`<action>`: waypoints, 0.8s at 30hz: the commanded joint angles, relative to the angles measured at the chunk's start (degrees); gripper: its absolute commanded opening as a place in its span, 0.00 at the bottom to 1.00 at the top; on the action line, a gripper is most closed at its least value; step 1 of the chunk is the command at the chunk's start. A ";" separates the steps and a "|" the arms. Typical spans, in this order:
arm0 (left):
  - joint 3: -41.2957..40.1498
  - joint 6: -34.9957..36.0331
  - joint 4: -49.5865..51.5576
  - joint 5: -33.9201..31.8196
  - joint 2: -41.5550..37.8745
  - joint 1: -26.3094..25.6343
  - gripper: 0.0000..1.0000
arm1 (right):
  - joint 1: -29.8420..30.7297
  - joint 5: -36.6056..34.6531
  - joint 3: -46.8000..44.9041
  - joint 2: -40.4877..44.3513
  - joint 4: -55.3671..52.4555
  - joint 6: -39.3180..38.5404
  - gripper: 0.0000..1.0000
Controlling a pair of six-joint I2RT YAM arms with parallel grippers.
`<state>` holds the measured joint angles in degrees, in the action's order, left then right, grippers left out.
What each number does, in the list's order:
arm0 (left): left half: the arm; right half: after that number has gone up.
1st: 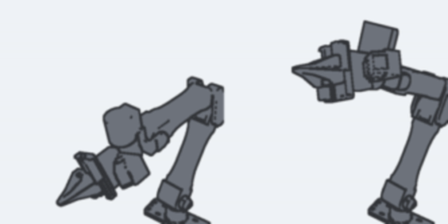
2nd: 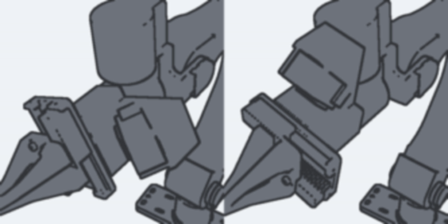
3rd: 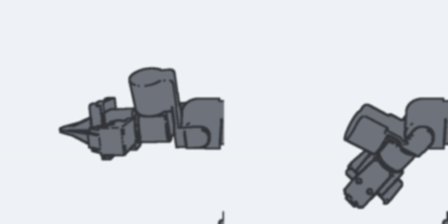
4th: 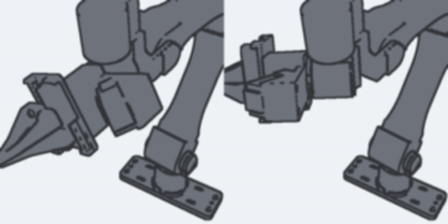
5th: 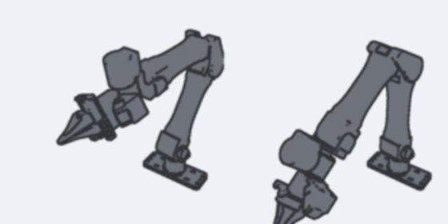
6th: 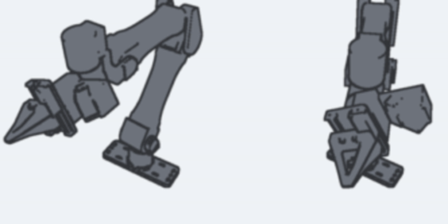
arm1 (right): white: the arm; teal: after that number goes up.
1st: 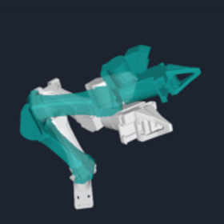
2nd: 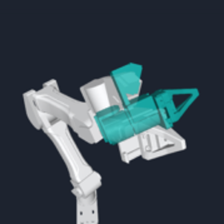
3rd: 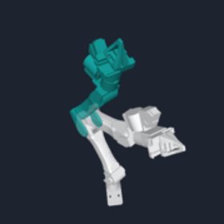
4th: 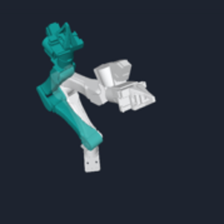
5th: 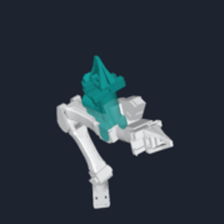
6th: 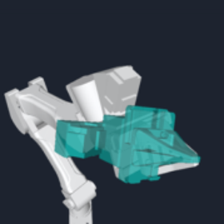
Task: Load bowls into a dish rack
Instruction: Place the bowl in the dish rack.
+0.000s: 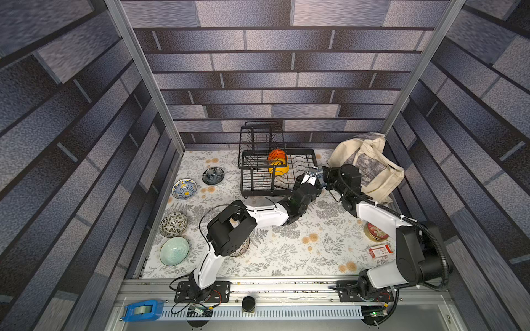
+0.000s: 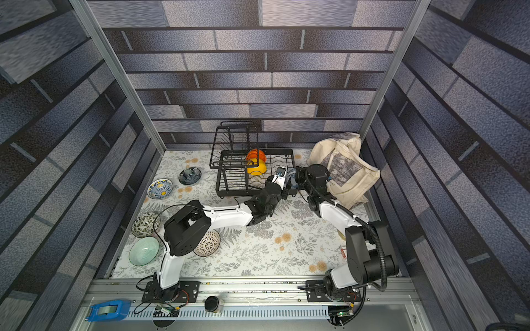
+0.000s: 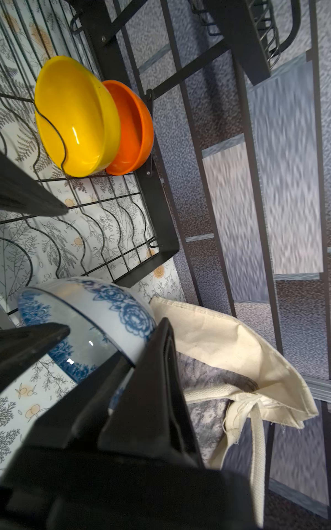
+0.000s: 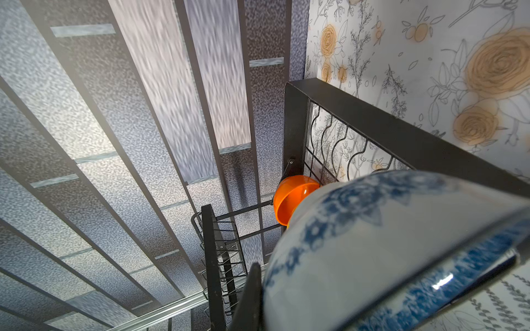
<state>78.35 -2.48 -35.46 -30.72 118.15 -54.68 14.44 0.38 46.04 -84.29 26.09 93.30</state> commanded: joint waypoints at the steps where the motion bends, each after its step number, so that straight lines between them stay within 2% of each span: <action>1: -1.15 -2.49 0.39 -0.50 -4.87 0.29 0.72 | -0.92 0.88 -1.32 3.06 4.63 -2.13 0.00; 7: -5.73 -5.59 -0.64 0.10 -8.32 0.38 0.99 | -3.38 2.83 -2.92 6.43 3.99 -3.78 0.00; 12: -7.10 -7.85 3.31 1.19 -11.35 -0.66 1.00 | -5.19 4.70 -4.50 7.47 5.19 -3.75 0.00; 18: -6.63 -12.53 16.48 0.45 -17.92 -2.65 1.00 | -6.17 7.24 -5.52 6.88 8.43 -4.28 0.00; 24: -5.85 -16.62 29.90 1.53 -25.62 -3.05 1.00 | -6.17 9.14 -5.08 6.81 10.37 -8.33 0.00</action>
<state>71.55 -15.35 -14.76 -29.80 96.86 -57.82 8.47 7.64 40.32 -78.39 30.83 88.16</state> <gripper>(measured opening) 0.997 0.095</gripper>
